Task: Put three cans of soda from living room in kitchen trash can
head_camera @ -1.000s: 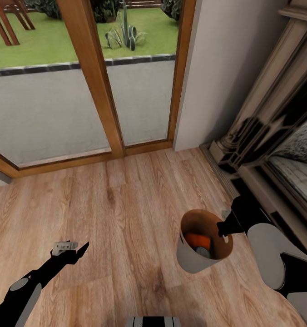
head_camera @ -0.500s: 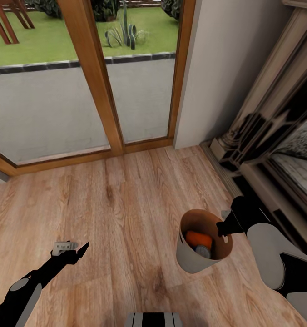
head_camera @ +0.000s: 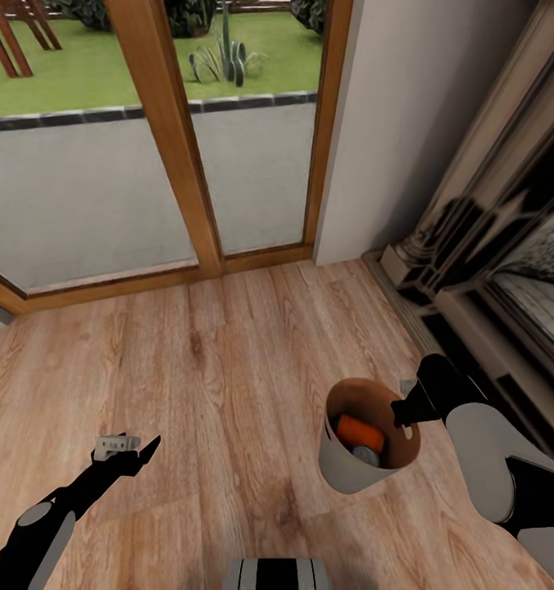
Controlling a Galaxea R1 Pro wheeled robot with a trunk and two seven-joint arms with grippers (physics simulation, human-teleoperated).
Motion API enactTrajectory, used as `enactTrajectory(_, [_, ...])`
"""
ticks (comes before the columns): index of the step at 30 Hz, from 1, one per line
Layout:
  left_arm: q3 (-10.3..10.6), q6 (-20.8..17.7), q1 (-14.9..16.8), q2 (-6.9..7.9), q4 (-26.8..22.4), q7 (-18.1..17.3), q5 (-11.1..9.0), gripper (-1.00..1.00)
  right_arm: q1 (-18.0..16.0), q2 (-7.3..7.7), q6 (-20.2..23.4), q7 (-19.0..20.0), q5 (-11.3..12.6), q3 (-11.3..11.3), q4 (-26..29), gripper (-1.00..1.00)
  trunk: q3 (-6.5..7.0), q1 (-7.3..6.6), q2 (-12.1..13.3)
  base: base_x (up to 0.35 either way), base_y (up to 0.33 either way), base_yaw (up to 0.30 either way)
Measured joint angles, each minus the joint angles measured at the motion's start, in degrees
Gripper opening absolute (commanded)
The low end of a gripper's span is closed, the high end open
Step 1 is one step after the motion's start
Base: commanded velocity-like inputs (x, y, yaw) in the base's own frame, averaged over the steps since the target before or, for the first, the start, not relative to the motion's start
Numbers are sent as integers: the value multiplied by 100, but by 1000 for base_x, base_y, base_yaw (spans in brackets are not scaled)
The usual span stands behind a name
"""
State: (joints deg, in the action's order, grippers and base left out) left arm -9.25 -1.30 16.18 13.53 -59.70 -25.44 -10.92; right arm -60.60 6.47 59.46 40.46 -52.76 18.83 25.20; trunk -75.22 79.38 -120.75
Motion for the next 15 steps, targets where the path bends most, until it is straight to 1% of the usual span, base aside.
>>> enactTrajectory(2, [0,1,0,0,0,0,0,100,0,0,0,0,-1,0,0,-100,-36,44,-80,0,0,0])
enactTrajectory(6, [0,2,1,0,5,0,-1,100,0,0,-2,-1,-10,-3,0,-100,-36,44,-82,0,0,0])
enactTrajectory(8, [0,7,2,0,97,0,-5,100,-1,0,4,0,8,0,-1,-100,-36,44,-82,0,0,0])
enactTrajectory(15, [0,13,5,0,230,0,-9,100,0,3,-4,3,-14,-2,0,-100,-162,198,-361,0,0,0])
